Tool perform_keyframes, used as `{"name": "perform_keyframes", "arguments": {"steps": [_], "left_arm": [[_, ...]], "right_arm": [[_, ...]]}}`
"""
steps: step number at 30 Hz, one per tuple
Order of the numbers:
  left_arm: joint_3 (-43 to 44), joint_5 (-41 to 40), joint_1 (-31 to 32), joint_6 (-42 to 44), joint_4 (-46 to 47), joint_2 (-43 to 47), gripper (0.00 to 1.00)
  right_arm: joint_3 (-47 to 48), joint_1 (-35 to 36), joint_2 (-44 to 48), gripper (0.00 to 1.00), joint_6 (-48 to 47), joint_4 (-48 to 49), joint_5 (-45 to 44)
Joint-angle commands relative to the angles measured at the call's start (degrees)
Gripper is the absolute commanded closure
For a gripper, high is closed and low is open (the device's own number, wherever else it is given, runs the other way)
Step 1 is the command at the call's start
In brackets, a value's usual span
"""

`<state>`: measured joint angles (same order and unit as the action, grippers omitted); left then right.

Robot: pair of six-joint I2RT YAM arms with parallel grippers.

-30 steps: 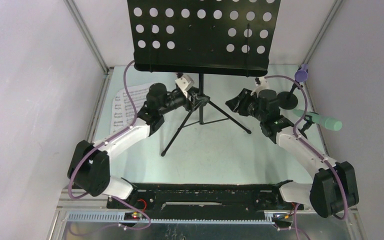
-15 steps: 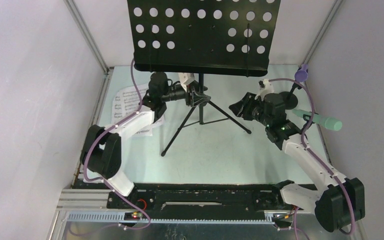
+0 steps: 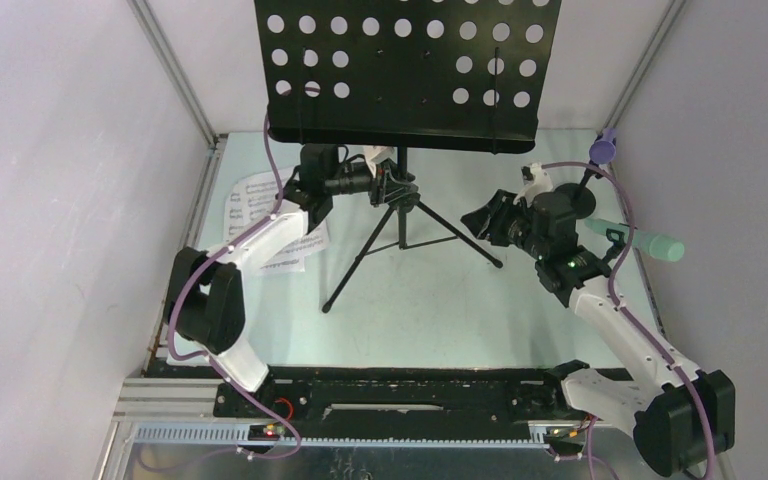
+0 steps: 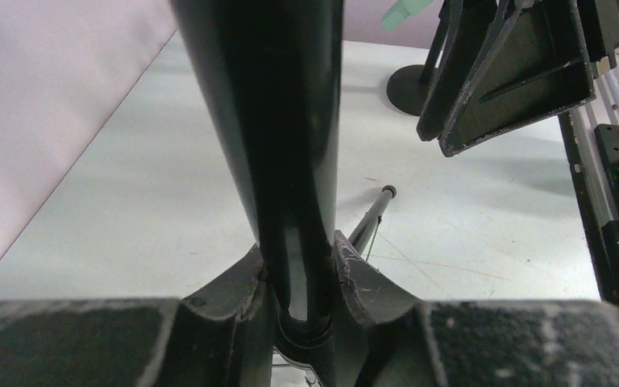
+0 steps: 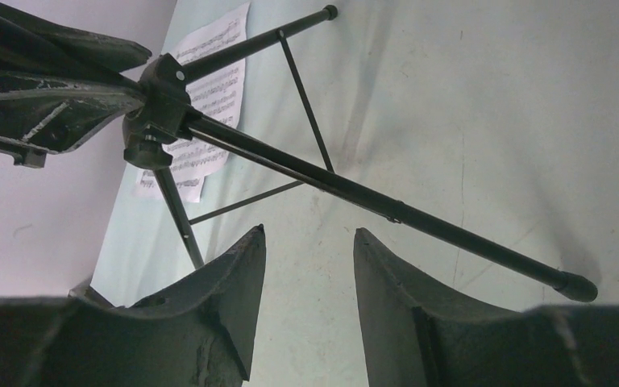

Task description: Pack up the instrument practice props

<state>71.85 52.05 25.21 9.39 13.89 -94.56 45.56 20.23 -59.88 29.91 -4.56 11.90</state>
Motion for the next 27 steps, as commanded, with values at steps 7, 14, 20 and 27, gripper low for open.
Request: {"name": "perform_keyframes", "arguments": {"steps": [7,14,20,27], "left_arm": [[2.1,0.2,-0.1,5.6,-6.4,-0.9,0.74],[2.0,0.0,-0.2,5.4,-6.4,-2.2,0.69],[2.1,0.5,-0.5,4.4,-5.9,-2.9,0.79],[5.2,-1.4,-0.8,-2.7,-5.7,-3.7,1.00]], "right_arm": [[-1.1,0.1,2.4,0.47,-0.6,0.3,-0.1],[-1.1,0.1,2.7,0.47,-0.7,-0.4,-0.1],[-1.1,0.1,2.8,0.47,-0.7,-0.4,0.0],[-1.2,0.4,3.6,0.47,-0.4,-1.3,-0.4]]}}
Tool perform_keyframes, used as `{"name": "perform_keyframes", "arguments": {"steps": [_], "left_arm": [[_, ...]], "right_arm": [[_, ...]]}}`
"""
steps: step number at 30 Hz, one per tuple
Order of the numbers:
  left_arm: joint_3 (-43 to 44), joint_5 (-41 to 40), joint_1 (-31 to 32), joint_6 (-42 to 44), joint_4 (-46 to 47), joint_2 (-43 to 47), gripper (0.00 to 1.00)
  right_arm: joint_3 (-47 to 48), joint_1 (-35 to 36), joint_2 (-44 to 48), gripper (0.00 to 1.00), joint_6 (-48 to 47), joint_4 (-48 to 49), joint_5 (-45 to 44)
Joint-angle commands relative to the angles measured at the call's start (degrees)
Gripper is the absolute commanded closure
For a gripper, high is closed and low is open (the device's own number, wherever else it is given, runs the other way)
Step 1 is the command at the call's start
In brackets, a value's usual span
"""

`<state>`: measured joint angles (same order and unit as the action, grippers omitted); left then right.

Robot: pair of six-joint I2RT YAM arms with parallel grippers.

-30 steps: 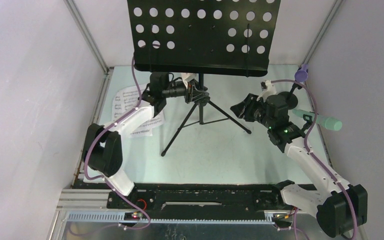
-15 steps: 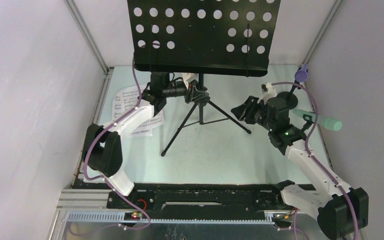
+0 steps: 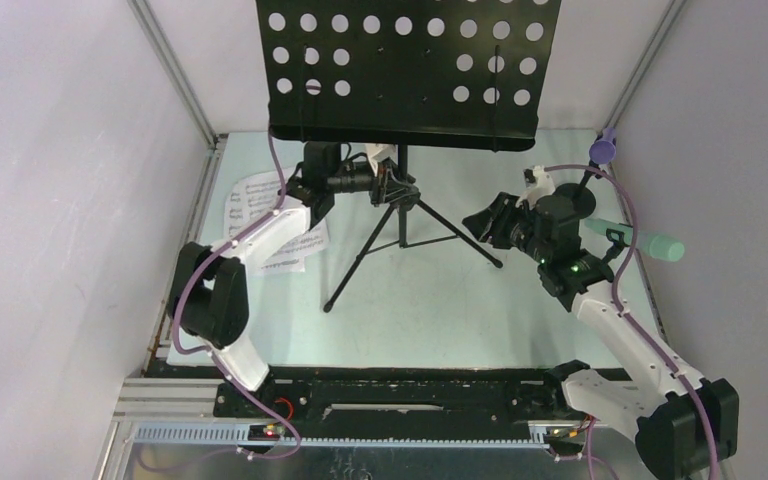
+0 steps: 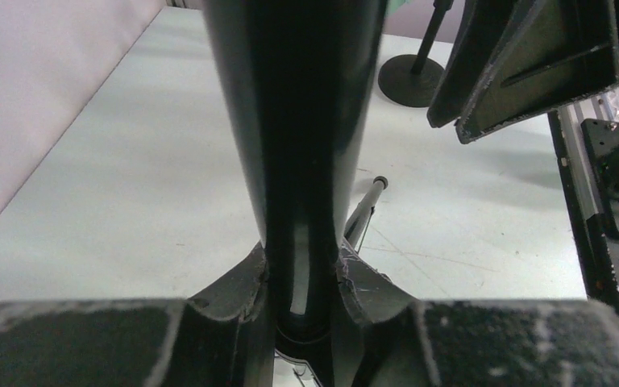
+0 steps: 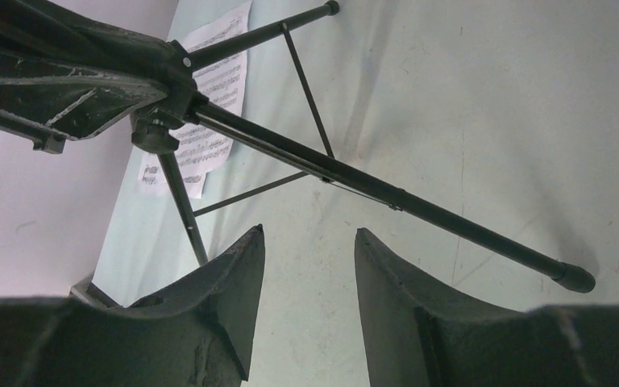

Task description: Pack up the instrument practice props

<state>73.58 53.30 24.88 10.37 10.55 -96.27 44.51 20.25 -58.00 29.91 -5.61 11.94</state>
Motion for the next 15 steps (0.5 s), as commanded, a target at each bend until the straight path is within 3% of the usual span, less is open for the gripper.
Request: {"name": "perform_keyframes", "arguments": {"steps": [1,5,15], "left_arm": [[3.5,-4.9,-0.3,-5.9,-1.9,-1.8,1.00],[2.1,-20.0,0.0,-11.9,-2.1,1.0,1.00],[-3.2,-35.4,3.0,-18.8,0.2,7.5,1.00]], "right_arm": [[-0.4,0.6,2.1,0.47,-0.3,-0.2,-0.5],[-1.8,1.4,3.4,0.47,0.6,0.8,-0.5],[-2.9,9.2,-3.4,0.48,-1.7,5.1,0.6]]}}
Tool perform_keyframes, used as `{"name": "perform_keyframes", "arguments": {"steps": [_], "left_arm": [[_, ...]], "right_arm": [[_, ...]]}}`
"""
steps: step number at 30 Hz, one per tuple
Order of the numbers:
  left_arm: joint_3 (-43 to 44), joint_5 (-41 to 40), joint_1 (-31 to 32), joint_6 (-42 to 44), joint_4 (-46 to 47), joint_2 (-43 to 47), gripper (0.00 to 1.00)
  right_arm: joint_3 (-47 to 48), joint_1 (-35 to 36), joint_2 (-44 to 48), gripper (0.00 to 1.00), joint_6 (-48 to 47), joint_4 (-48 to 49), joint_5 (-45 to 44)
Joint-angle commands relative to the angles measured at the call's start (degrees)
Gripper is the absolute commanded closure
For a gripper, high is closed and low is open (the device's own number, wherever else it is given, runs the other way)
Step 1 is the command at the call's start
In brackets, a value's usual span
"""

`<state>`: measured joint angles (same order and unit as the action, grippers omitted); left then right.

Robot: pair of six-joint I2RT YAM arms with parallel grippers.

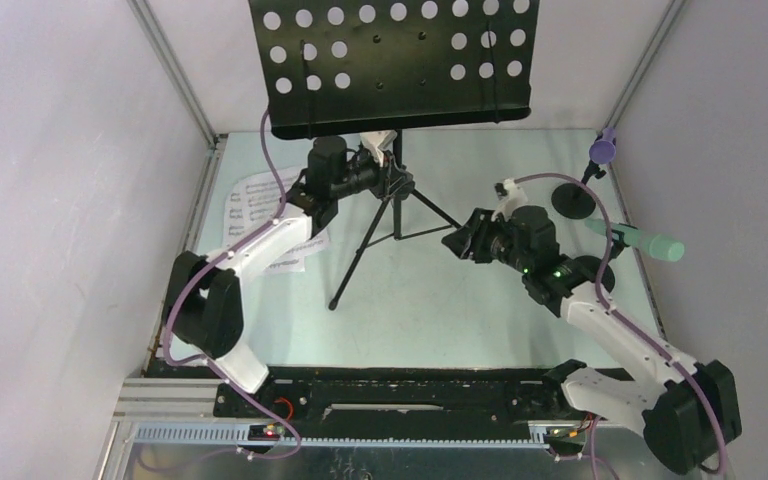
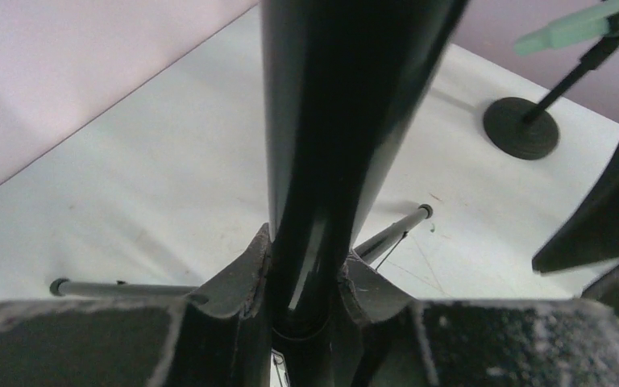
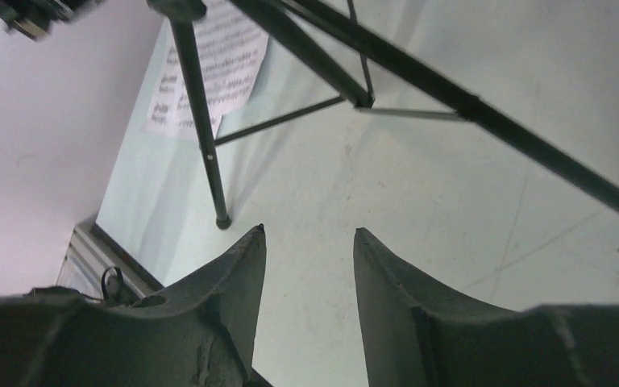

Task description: Pack up the instrument practice props

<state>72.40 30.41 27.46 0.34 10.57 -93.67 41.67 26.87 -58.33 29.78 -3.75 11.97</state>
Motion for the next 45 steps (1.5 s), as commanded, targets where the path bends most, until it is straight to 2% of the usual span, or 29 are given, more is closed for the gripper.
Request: {"name": "perform_keyframes", "arguments": {"steps": [1,9,13,17,22,27,31,34,40,45], "left_arm": [[-2.5,-14.3,1.1,-9.4,0.1,5.5,1.00],[-5.7,-27.7,3.8,-15.7,-1.6,10.5,1.00],[-8.2,-30.1,5.1,-16.2,-1.1,11.7,1.00],[-9.5,-30.2,5.7,-14.6,-0.8,11.6,1.00],[-10.4,-25.8,5.8,-11.0,-0.8,10.4,1.00],[-10.0,-17.9,5.7,-9.5,-1.0,8.8,1.00],[-8.7,-13.0,5.7,-9.2,-0.9,7.5,0.94],[-8.0,-12.1,5.7,-9.6,-0.8,6.7,1.00],[-7.2,-9.8,5.8,-11.1,-0.6,6.2,1.00],[-7.0,-9.3,6.4,-12.1,-0.5,6.1,1.00]], "right_arm": [[-0.1,3.2,-4.1,0.48,-1.5,3.2,0.5],[-0.1,6.3,-5.8,0.48,-0.2,5.1,-1.7],[-0.8,8.4,-3.6,0.48,3.3,6.5,-4.9],[-2.3,10.7,-1.6,0.44,12.0,10.8,-8.0],[-2.8,15.1,-2.0,0.39,21.2,17.3,-13.8],[-2.8,16.9,-6.6,0.43,26.4,21.9,-18.6],[-2.8,15.2,-11.7,0.53,27.1,23.9,-18.8],[-2.8,13.7,-17.1,0.57,27.3,26.8,-17.4],[-1.1,11.8,-25.9,0.58,25.1,30.8,-19.8],[2.3,9.0,-29.7,0.56,22.8,32.5,-23.8]]}}
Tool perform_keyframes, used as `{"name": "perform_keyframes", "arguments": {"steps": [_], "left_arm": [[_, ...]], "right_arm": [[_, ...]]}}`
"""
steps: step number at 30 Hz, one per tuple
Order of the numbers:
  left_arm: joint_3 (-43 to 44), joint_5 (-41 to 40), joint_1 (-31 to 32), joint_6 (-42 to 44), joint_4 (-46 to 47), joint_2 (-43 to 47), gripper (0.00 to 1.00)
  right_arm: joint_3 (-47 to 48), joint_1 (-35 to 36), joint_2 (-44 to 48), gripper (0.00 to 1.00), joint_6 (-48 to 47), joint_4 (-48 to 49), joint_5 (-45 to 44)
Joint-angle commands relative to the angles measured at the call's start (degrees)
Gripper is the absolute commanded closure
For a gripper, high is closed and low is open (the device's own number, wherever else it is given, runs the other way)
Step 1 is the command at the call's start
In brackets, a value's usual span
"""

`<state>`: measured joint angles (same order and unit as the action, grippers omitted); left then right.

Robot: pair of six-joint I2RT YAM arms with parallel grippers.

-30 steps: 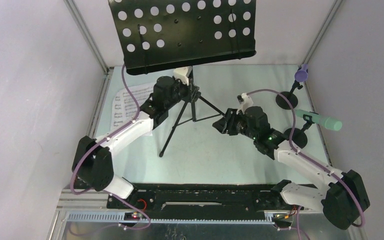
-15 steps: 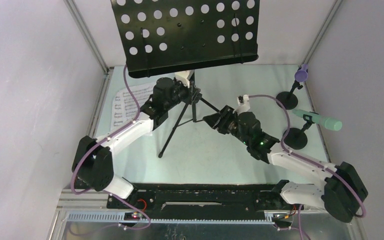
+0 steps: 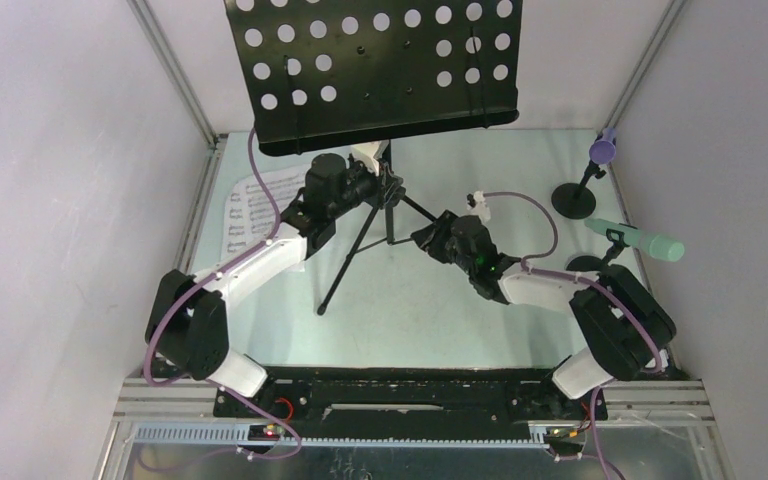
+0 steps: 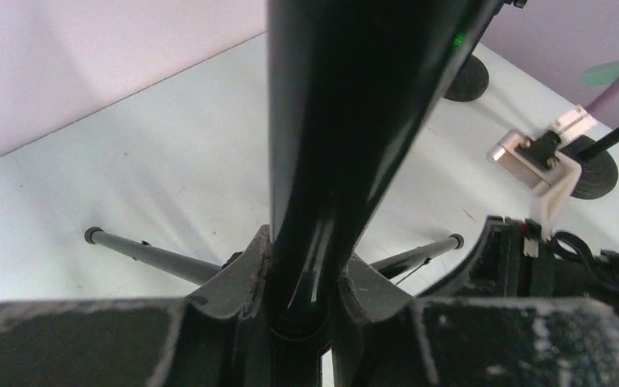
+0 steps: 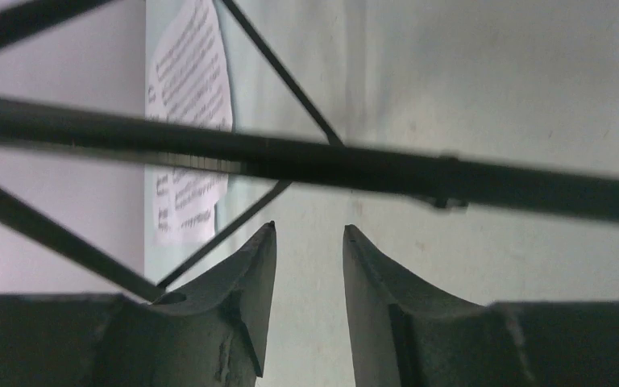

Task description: Pack up the instrument practice props

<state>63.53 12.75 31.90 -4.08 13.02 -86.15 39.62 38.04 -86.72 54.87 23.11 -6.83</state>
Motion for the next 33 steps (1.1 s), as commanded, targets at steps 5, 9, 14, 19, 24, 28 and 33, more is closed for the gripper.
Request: {"name": "perform_keyframes", "arguments": {"steps": [5,9,14,19,24,28,33], "left_arm": [[2.6,9.3,2.7,-9.0,-3.0,-2.0,1.00],[3.1,9.9,3.8,-9.8,-3.2,-2.5,1.00],[4.5,10.0,5.7,-10.0,-4.4,-3.4,0.99],[6.3,10.5,7.4,-11.4,-4.8,-4.8,0.94],[7.6,10.9,8.4,-12.4,-4.8,-5.7,0.87],[7.7,7.6,8.2,-10.0,-6.7,-5.6,0.79],[9.0,8.6,5.5,-7.5,-7.4,-5.6,0.56]], "right_arm": [[7.3,-7.4,-3.4,0.53,-2.5,4.8,-4.1],[10.7,-11.1,-5.0,0.52,-5.1,2.4,-1.7],[15.6,-15.4,-7.5,0.50,-10.2,-1.1,3.5],[19.2,-20.3,-9.9,0.50,-12.9,-4.0,10.1],[20.4,-22.3,-11.1,0.50,-15.1,-4.9,13.2],[20.6,-22.2,-10.7,0.50,-16.7,-6.9,15.4],[18.5,-20.0,-6.3,0.50,-19.4,-8.7,15.7]]}}
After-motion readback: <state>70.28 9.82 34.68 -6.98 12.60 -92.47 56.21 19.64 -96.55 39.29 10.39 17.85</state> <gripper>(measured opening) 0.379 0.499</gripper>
